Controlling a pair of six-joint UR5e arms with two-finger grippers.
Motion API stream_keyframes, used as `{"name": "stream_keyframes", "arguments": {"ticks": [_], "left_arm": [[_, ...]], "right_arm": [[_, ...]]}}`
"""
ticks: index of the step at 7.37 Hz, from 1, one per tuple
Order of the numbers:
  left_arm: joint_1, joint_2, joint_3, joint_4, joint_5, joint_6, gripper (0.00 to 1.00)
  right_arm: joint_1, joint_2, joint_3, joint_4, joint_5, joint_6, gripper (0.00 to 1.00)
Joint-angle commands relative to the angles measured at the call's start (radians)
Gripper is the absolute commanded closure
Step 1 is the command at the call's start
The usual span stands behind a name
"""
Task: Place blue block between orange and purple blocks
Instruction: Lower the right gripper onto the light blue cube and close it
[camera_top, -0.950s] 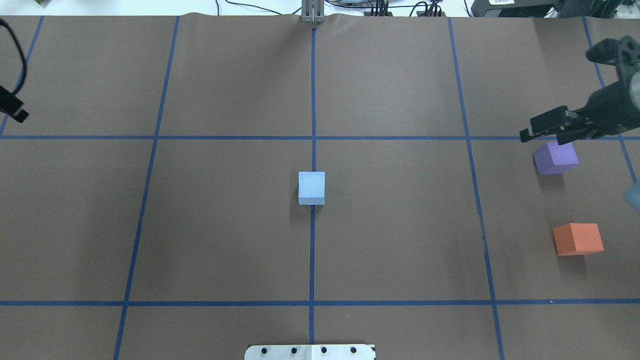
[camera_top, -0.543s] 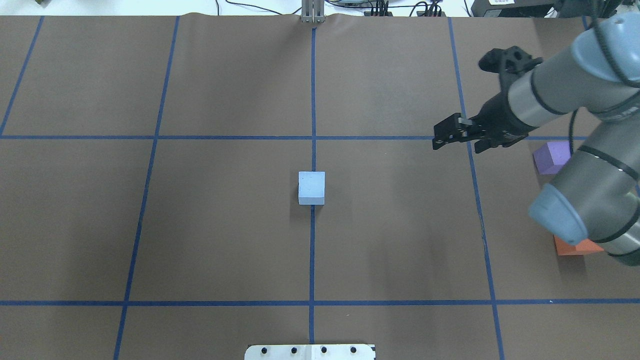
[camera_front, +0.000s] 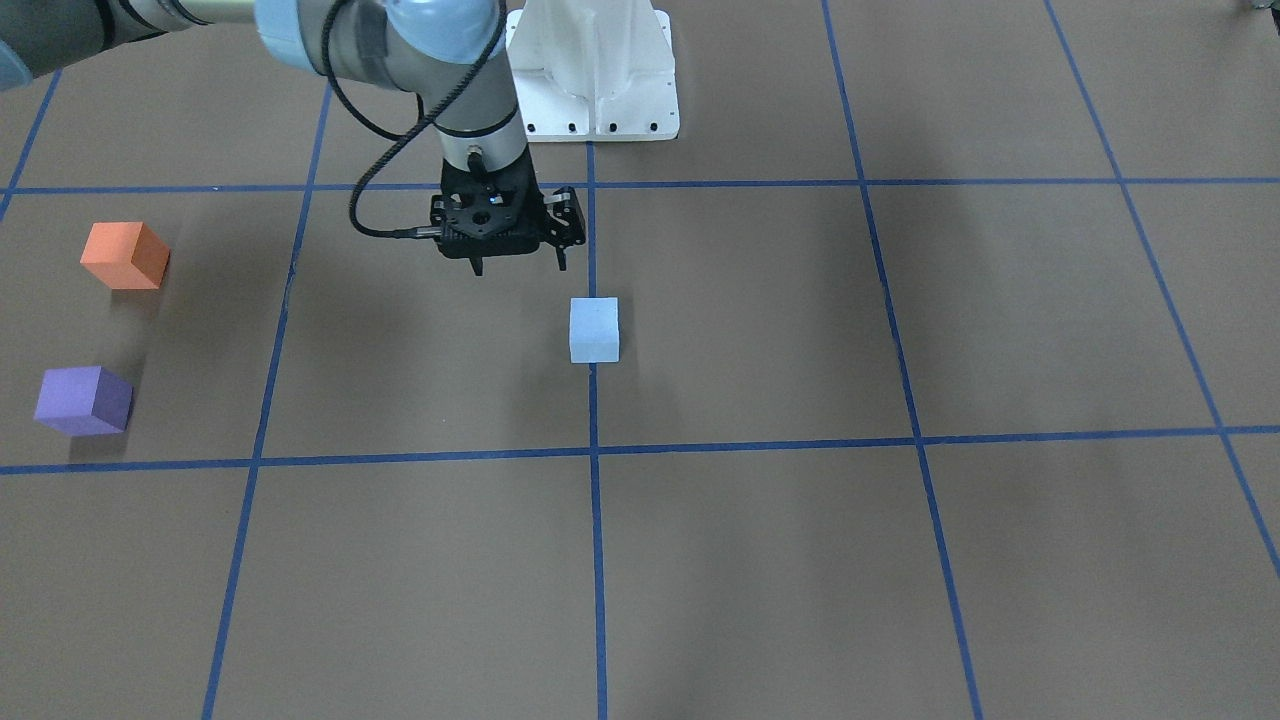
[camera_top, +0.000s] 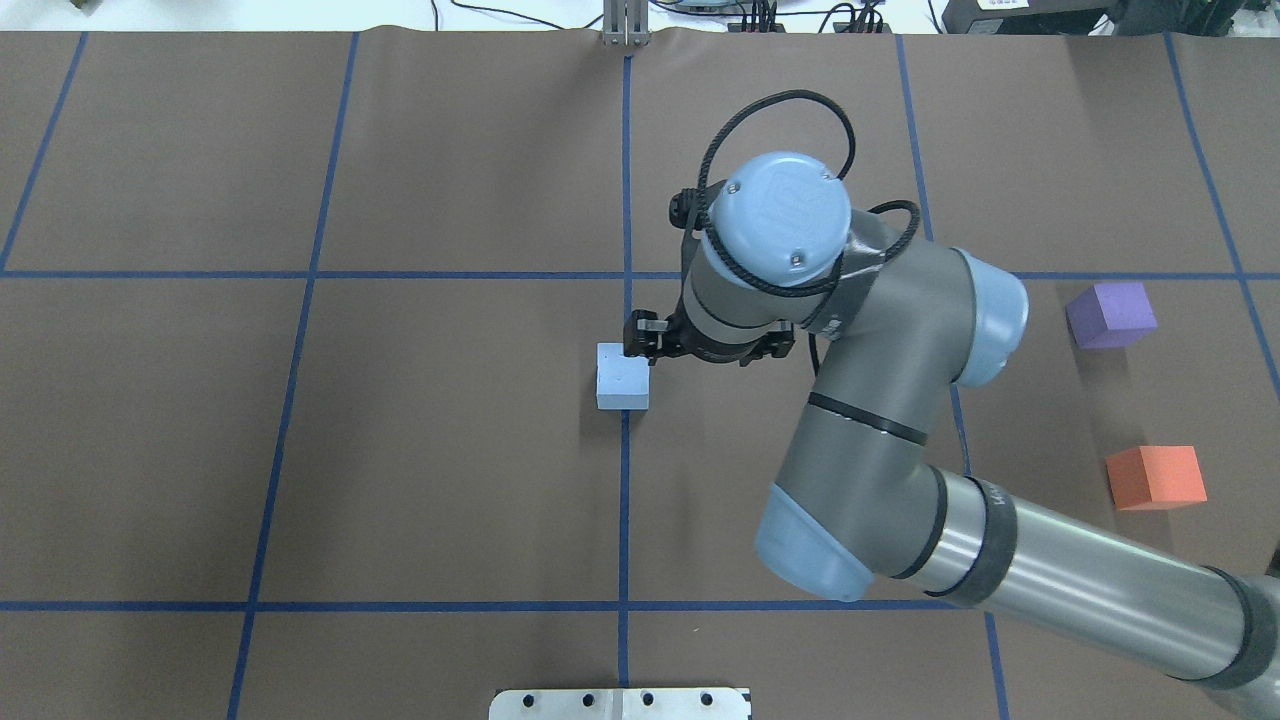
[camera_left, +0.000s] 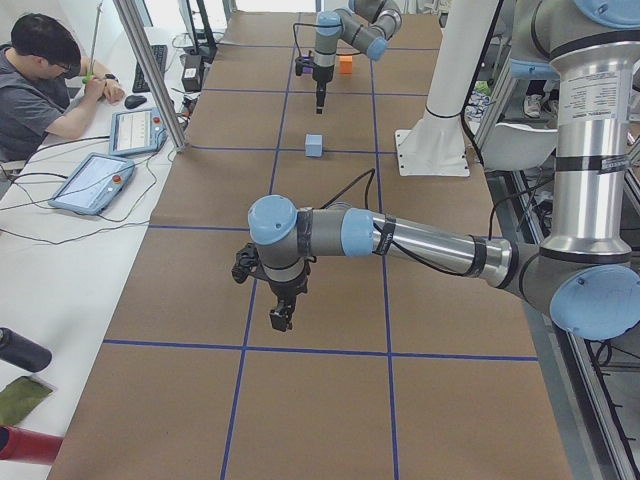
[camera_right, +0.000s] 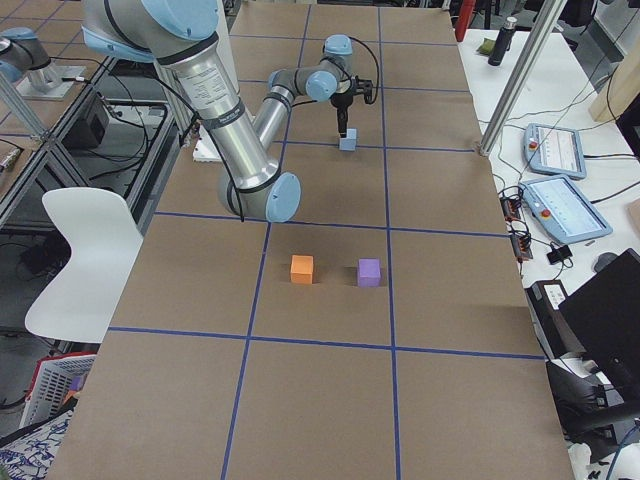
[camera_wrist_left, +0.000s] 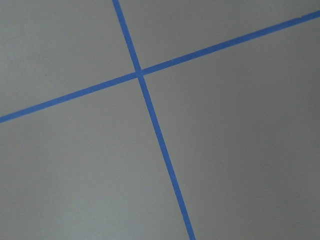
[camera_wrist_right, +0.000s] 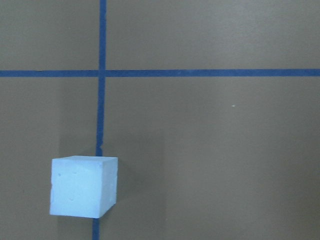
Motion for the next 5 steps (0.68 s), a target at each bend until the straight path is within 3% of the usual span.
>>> {"name": "stream_keyframes", "arguments": {"ticks": [1,3,5], "left_arm": [[-0.012,0.032,-0.001,-0.029,-0.036,-0.004,0.00],[-0.011,0.032,-0.007,-0.029,-0.036,-0.006,0.00],[-0.011,0.032,-0.008,-0.029,-0.036,-0.006,0.00]], "right_arm": [[-0.038,0.121,-0.158,0.000,-0.041,0.015,0.00],[-0.052,0.123,-0.241,0.107,-0.070,0.022,0.00],[-0.071,0.113,-0.264,0.119,-0.085,0.025,0.00]]}}
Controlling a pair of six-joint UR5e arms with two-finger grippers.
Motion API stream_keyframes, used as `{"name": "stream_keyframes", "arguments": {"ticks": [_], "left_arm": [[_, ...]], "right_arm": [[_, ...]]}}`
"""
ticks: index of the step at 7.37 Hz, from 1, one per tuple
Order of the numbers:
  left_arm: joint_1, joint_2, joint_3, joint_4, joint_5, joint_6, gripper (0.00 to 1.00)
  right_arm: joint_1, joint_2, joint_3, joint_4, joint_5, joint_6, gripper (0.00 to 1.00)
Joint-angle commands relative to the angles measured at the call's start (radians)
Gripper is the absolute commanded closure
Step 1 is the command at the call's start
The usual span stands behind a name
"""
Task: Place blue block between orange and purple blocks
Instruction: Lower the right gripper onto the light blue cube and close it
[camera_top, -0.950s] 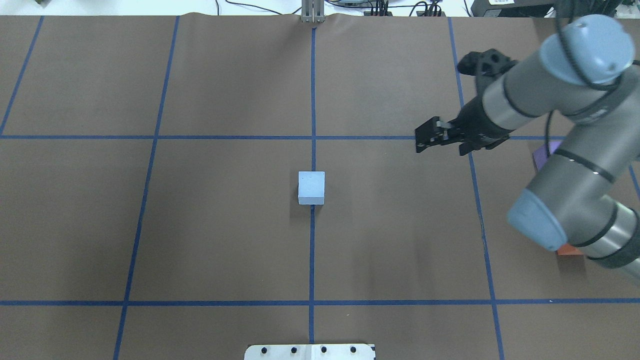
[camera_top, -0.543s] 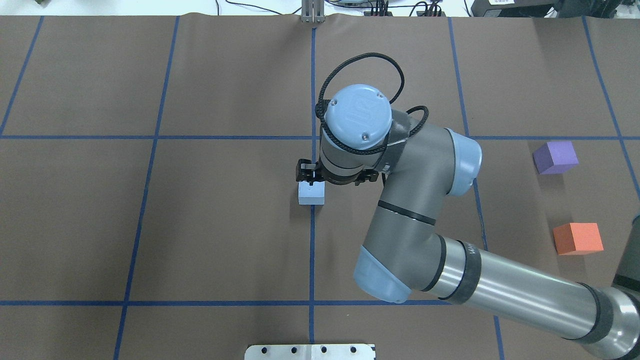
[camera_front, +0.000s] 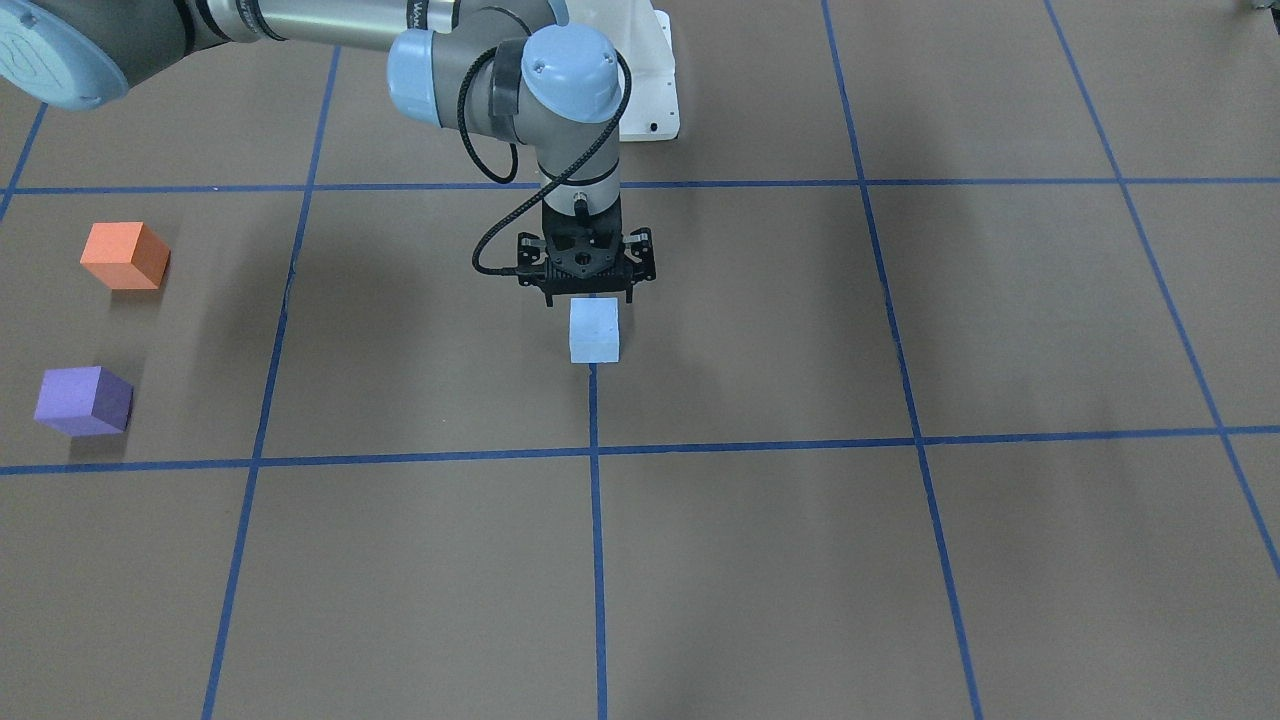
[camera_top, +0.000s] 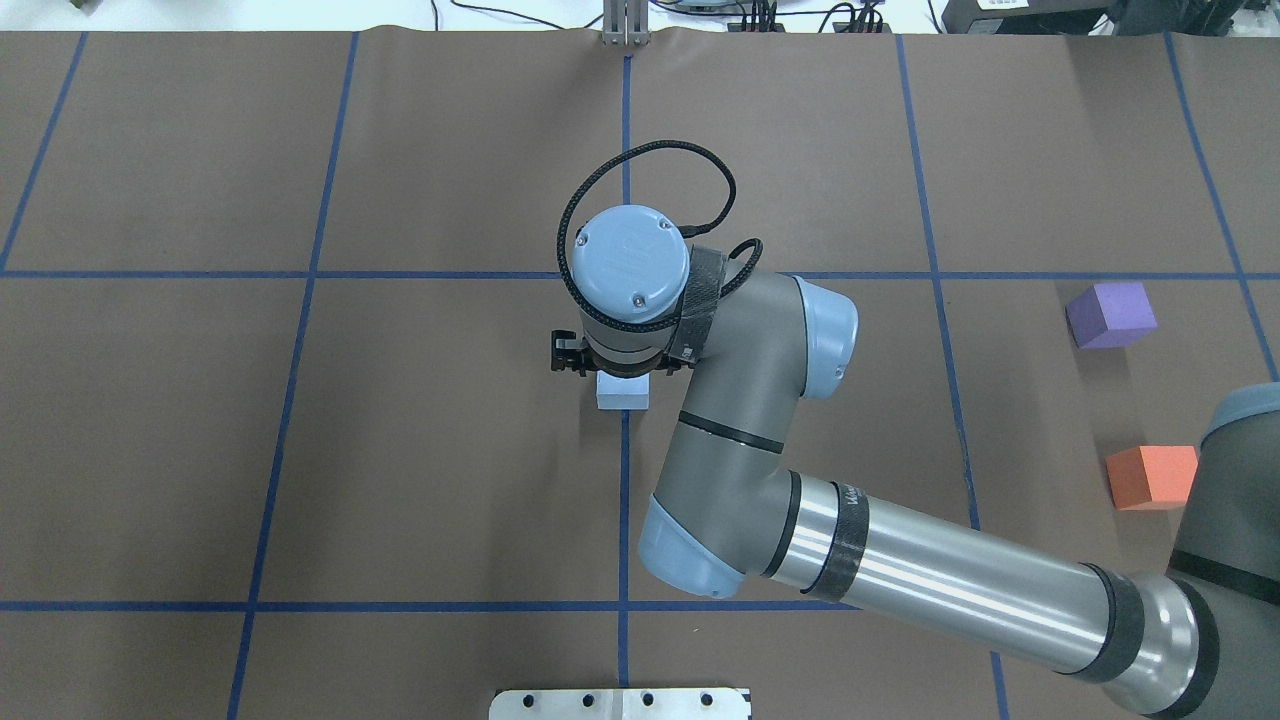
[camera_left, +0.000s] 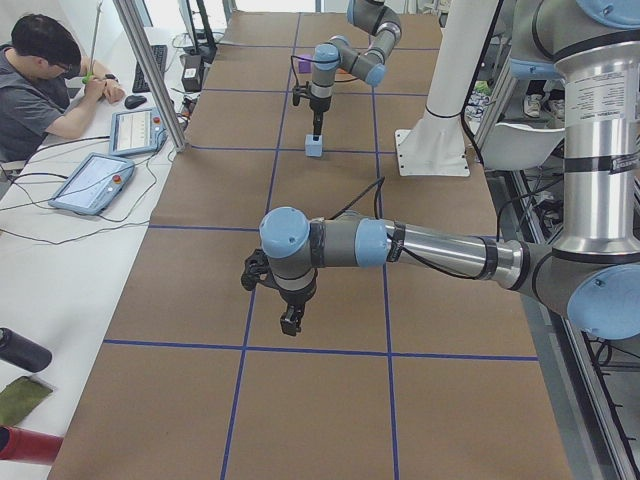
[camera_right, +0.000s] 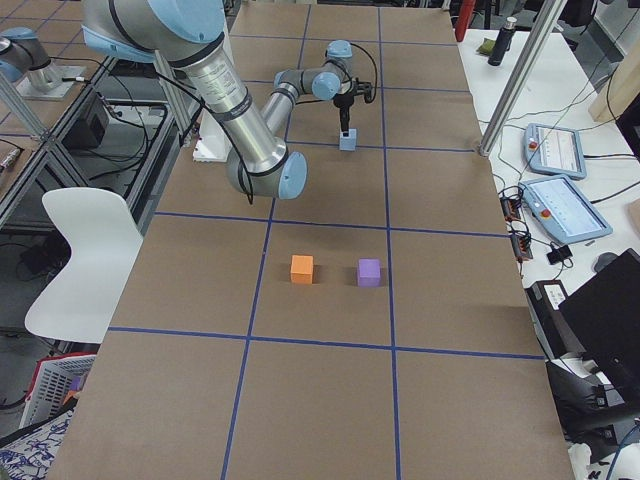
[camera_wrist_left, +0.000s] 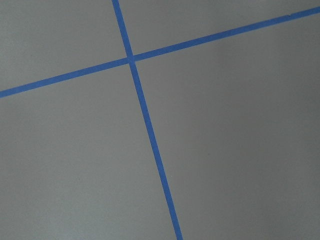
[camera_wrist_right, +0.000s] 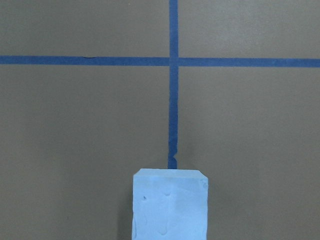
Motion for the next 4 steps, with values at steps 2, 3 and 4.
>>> {"name": "stream_keyframes", "arguments": {"ticks": [2,3,4], "left_arm": [[0.000,0.000,-0.003,0.000,-0.002,0.000,0.00],[0.000,0.000,-0.001,0.000,-0.002,0.000,0.00],[0.000,0.000,-0.001,0.000,-0.002,0.000,0.00]], "right_arm": [[-0.028,-0.002,-0.073,0.024,-0.028,0.008,0.00],[-0.041,-0.004,-0.103,0.078,-0.038,0.014,0.06],[-0.041,-0.002,-0.119,0.096,-0.040,0.014,0.34]]}}
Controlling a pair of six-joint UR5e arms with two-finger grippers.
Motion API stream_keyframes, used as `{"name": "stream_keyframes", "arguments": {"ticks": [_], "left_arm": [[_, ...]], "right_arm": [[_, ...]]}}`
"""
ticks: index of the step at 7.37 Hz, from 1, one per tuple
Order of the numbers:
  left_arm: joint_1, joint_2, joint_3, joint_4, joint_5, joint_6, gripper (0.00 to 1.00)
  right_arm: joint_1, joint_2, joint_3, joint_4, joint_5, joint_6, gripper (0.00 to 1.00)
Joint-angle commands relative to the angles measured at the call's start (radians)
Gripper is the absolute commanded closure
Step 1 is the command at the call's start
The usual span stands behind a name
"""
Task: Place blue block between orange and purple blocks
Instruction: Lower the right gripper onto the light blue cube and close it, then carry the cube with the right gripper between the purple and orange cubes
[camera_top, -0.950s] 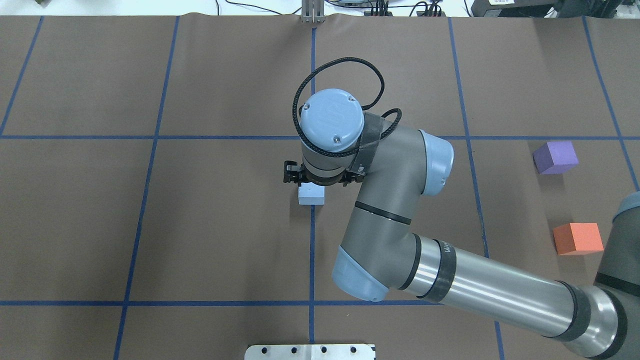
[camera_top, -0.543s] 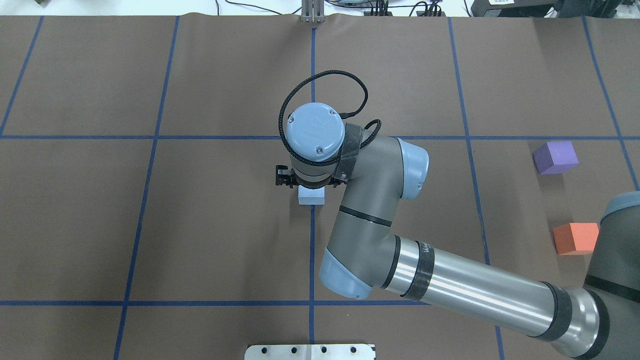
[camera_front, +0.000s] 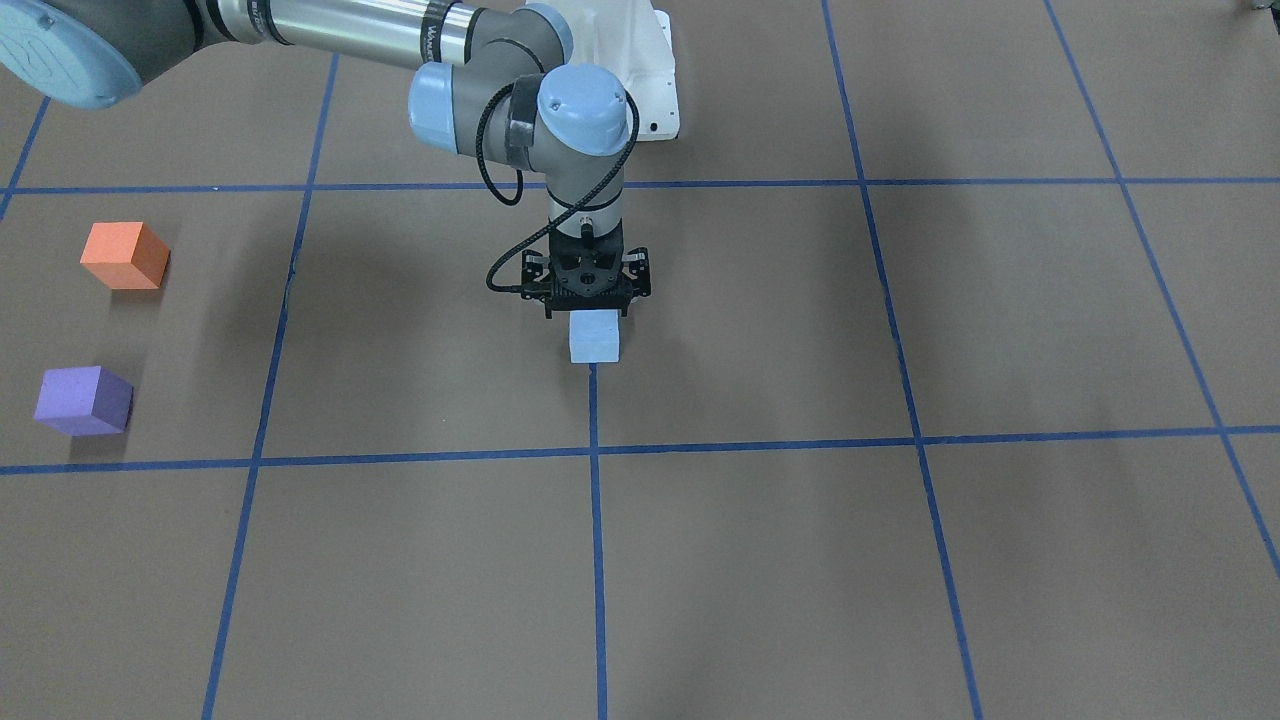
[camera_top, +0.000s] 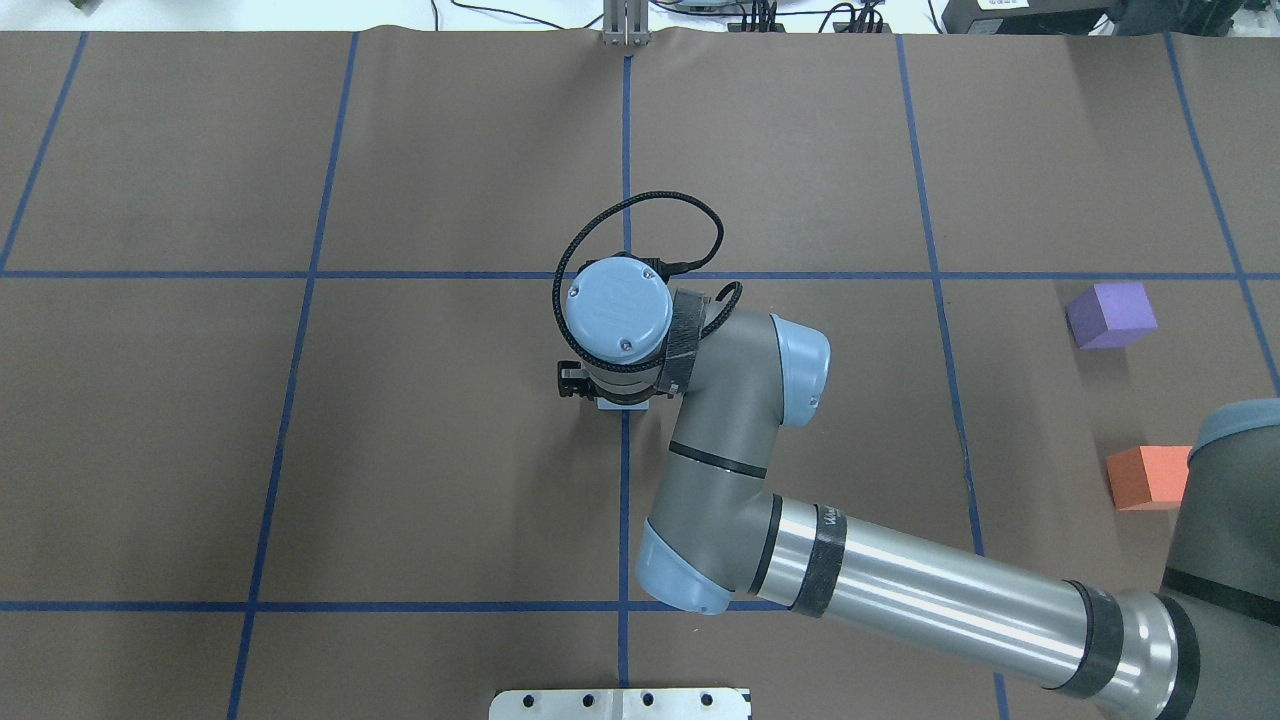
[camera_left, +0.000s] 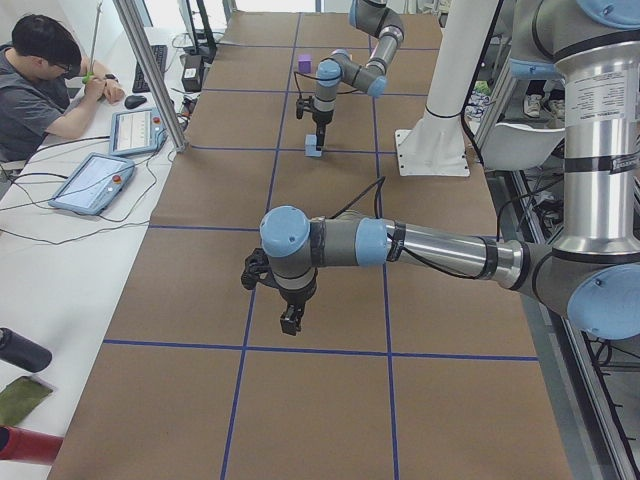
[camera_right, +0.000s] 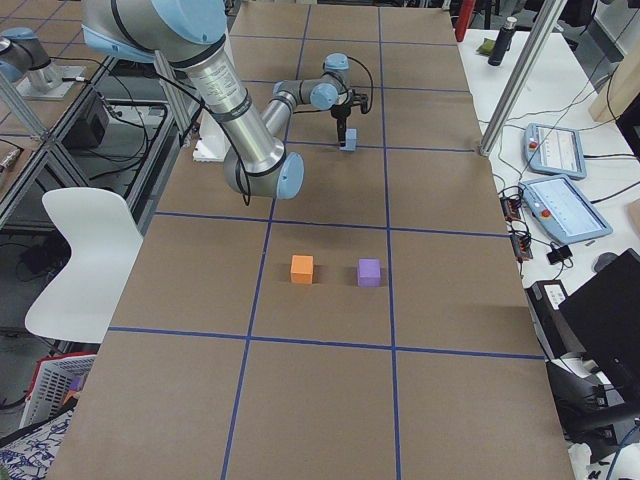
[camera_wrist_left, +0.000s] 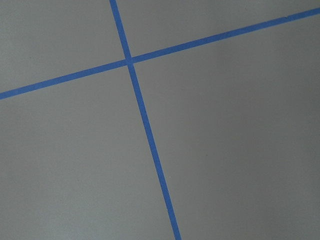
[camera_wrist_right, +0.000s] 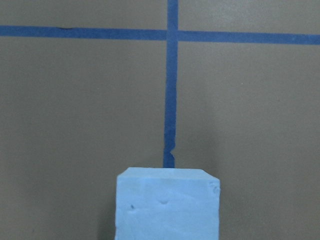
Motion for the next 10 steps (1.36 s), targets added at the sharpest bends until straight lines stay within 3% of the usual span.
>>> {"name": "stream_keyframes", "arguments": {"ticks": [1,2,4,6,8,10], "left_arm": [[0.000,0.002,0.002,-0.002,0.000,0.000,0.00],[0.000,0.000,0.002,0.000,0.000,0.000,0.00],[0.000,0.000,0.007,-0.002,0.000,0.000,0.00],[0.000,0.002,0.014,-0.041,-0.002,-0.029,0.00],[-0.002,0.018,0.013,-0.092,0.000,-0.124,0.00],[0.000,0.028,0.010,-0.112,0.000,-0.127,0.00]], "right_arm": [[-0.005,0.005,-0.027,0.033,-0.003,0.002,0.79],[-0.004,0.007,-0.013,0.032,0.000,0.002,0.99],[0.037,-0.013,0.040,0.024,0.018,-0.008,1.00],[0.100,-0.129,0.229,-0.049,0.081,-0.033,1.00],[0.215,-0.240,0.457,-0.228,0.170,-0.166,1.00],[0.318,-0.422,0.574,-0.234,0.239,-0.317,1.00]]}}
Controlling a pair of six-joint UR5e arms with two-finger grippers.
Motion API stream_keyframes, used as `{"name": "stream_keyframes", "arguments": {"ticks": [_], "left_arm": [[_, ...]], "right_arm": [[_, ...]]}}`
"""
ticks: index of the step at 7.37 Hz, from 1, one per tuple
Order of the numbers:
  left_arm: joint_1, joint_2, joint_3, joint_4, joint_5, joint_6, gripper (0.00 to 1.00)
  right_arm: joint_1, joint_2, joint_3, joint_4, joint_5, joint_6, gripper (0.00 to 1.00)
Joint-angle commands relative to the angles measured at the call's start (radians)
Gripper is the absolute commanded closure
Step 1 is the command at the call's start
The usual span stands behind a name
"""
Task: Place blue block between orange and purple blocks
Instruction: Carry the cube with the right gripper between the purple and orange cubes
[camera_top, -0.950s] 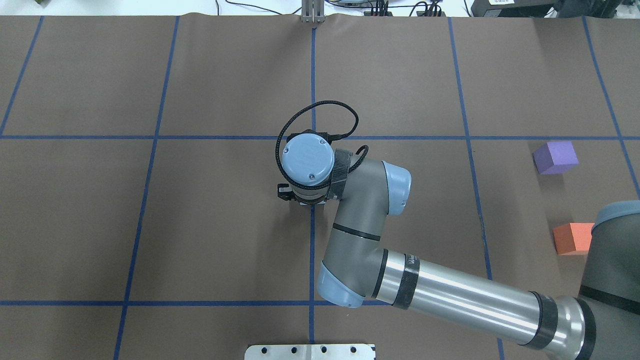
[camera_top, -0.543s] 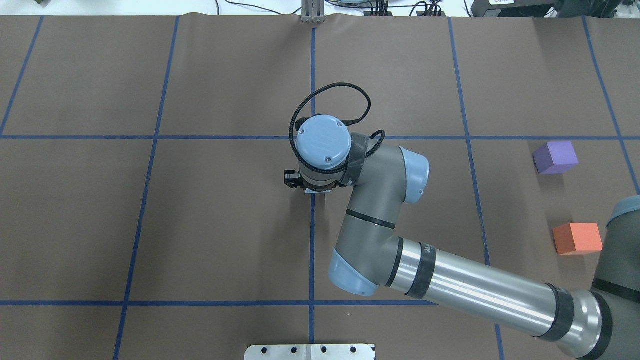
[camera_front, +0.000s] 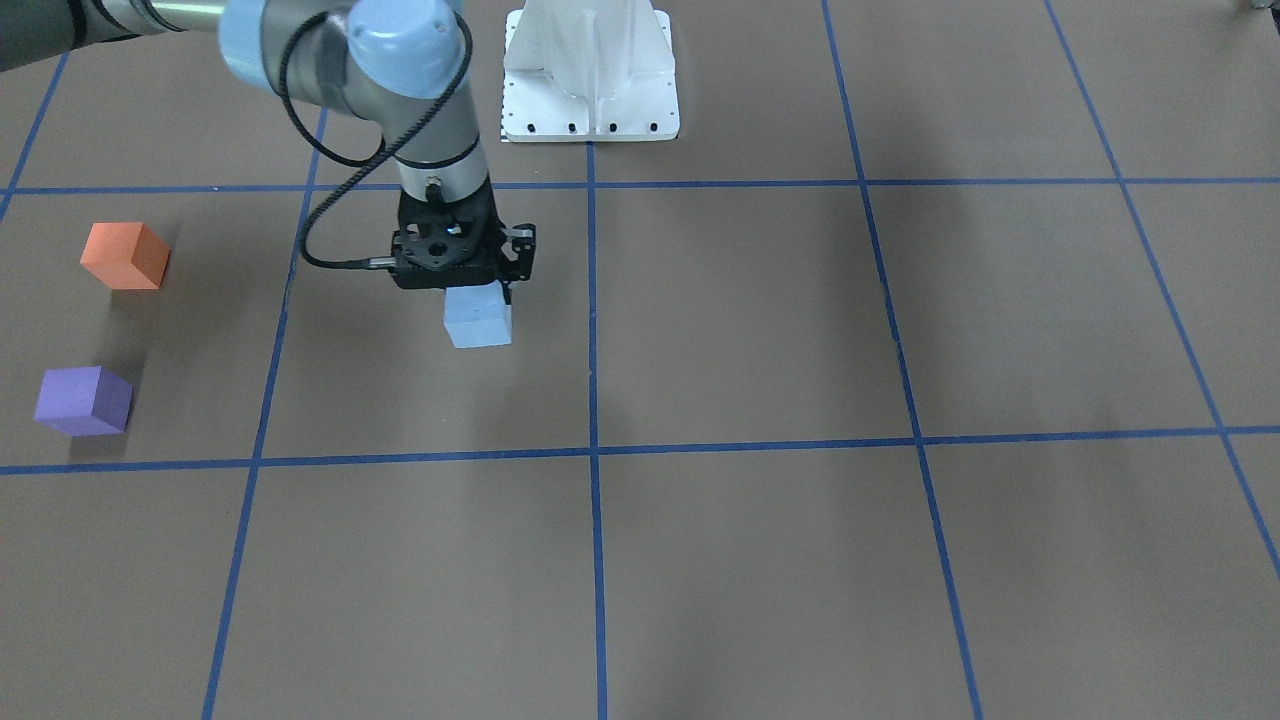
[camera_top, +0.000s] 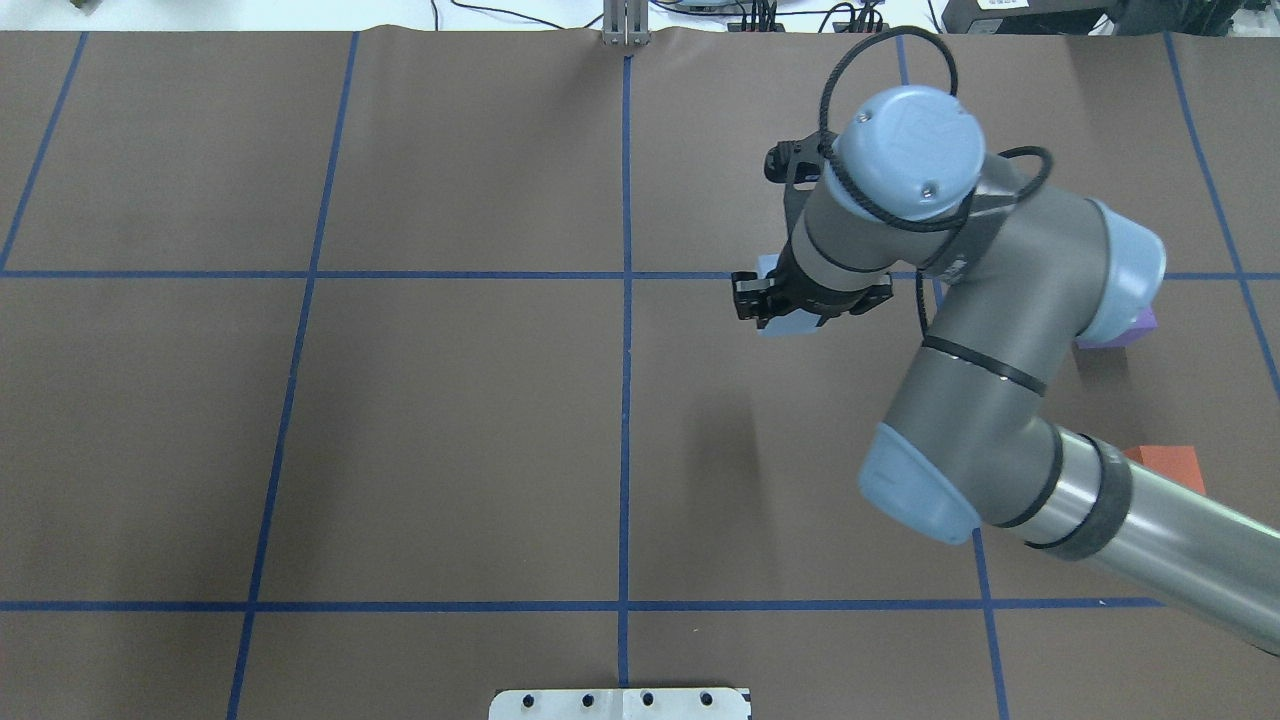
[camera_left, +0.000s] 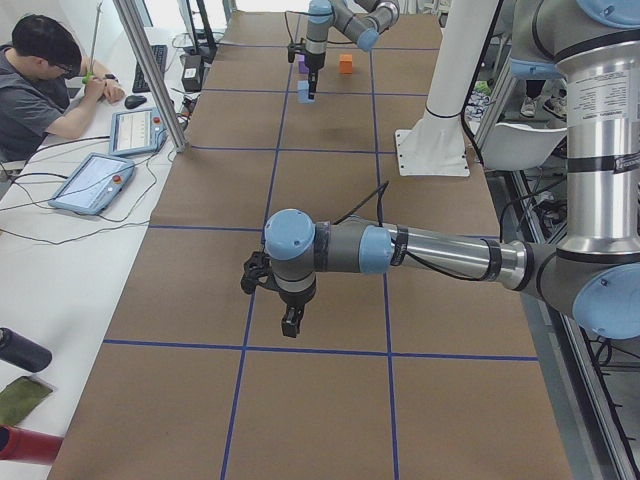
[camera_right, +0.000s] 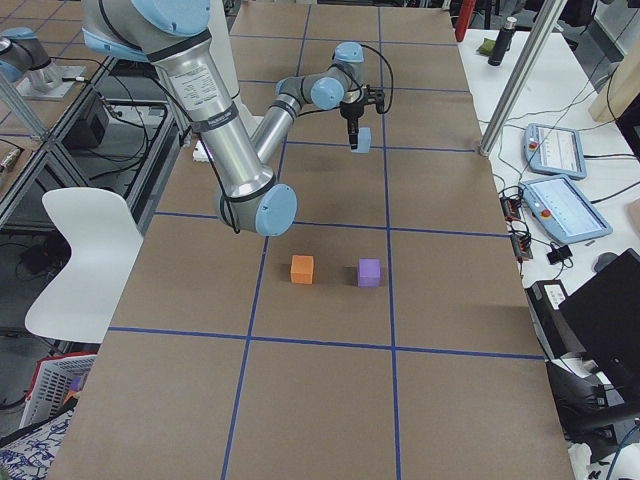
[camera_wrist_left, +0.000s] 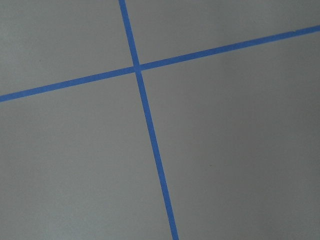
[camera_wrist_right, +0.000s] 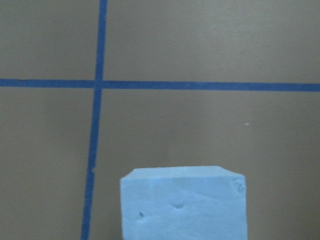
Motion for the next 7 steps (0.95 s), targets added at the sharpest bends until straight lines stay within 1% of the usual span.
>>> {"name": "stream_keyframes", "arguments": {"ticks": [1,2,3,4,5,6,7], "left_arm": [[0.000,0.005,-0.004,-0.010,0.000,-0.007,0.00],[0.000,0.006,-0.007,-0.010,0.000,-0.007,0.00],[0.000,0.006,-0.009,-0.010,0.000,-0.007,0.00],[0.000,0.006,-0.009,-0.010,0.000,-0.007,0.00],[0.000,0.006,-0.010,-0.010,0.000,-0.007,0.00],[0.000,0.006,-0.010,-0.010,0.000,-0.007,0.00],[0.000,0.006,-0.010,-0.010,-0.001,-0.007,0.00]], "right_arm": [[0.117,-0.206,0.124,-0.008,0.095,-0.137,1.00],[0.163,-0.306,0.144,0.068,0.134,-0.139,1.00],[0.184,-0.427,0.133,0.231,0.145,-0.139,1.00],[0.220,-0.527,0.103,0.376,0.177,-0.141,1.00],[0.240,-0.616,0.065,0.494,0.189,-0.141,1.00],[0.251,-0.682,0.005,0.640,0.192,-0.141,1.00],[0.251,-0.722,-0.041,0.725,0.191,-0.139,1.00]]}}
